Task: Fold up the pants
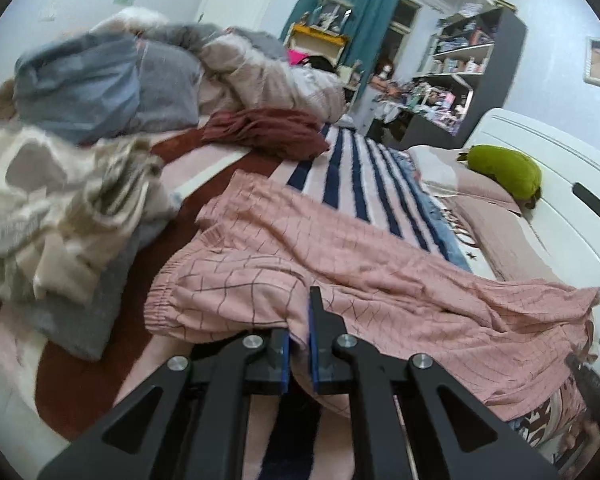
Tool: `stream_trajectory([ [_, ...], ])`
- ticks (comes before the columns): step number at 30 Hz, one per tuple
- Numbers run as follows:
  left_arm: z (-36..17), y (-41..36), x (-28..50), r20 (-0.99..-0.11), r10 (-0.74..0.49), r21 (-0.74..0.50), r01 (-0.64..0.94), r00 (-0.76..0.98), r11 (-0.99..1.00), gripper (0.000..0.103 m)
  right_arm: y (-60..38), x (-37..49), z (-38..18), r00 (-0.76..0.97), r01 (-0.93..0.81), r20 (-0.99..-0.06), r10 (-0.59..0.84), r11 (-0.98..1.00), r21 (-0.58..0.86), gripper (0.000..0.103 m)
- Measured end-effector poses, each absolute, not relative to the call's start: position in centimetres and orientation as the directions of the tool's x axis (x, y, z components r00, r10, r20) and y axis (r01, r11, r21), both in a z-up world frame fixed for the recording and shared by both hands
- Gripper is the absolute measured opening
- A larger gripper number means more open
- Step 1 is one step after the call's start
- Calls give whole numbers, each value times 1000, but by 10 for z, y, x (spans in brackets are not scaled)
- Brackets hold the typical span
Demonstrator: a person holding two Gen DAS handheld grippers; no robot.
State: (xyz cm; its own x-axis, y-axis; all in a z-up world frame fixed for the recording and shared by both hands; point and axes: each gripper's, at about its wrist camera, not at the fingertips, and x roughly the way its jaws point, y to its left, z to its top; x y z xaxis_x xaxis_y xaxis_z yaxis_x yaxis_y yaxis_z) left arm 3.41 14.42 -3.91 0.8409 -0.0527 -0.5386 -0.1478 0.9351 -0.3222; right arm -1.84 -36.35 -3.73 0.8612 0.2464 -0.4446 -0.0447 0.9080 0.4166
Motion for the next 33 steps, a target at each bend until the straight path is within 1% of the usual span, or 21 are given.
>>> stream_trajectory([
  [5,-24,148,49,-531,-86,-336,-116,843,935,5,-371,8,-17,868,-71,-404,291,876,477,2],
  [11,-14,155,80,-518,-94,-345,-107,850,933,5,-368,53,9,873,-92,-400,280,899,429,2],
  [15,-9,156,113,-515,-89,-321,-96,853,942,5,-370,88,16,869,-79,-419,265,908,411,2],
  [21,-10,152,155,-524,-77,-277,-84,848,957,5,-368,128,12,857,-63,-454,246,923,380,2],
  [26,-15,149,185,-542,-63,-237,-80,838,968,5,-369,151,8,854,-43,-471,219,933,357,2],
  [31,-29,151,210,-572,-54,-215,-86,819,973,5,-374,172,-3,833,-3,-520,189,941,338,2],
  [33,-35,152,220,-587,-51,-203,-86,808,975,5,-374,178,-5,829,10,-534,163,952,307,1],
])
